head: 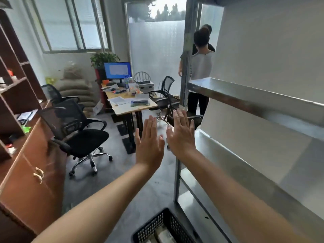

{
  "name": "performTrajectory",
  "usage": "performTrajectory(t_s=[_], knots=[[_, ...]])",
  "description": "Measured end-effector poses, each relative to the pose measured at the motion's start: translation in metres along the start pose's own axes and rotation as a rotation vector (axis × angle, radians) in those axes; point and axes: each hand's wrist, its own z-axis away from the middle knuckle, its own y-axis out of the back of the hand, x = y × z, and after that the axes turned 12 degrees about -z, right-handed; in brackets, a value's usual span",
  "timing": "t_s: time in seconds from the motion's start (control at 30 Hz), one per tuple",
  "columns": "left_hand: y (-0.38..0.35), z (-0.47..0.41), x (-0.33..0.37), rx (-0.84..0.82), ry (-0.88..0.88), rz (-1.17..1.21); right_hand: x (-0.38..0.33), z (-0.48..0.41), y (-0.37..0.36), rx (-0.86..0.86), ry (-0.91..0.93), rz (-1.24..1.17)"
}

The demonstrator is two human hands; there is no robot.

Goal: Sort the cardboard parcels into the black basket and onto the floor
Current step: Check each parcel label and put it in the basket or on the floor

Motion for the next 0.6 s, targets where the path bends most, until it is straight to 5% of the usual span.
performTrajectory(t_s=[0.27,0.6], knots=[[-0.019,0.045,0.071,-0.199,-0.297,0.041,0.063,0.097,0.07,0.104,-0.263,0.261],[0.038,0.196,0.291,-0.292,-0.719,0.233,0.112,0.276,0.263,0.393,-0.569,0.452]])
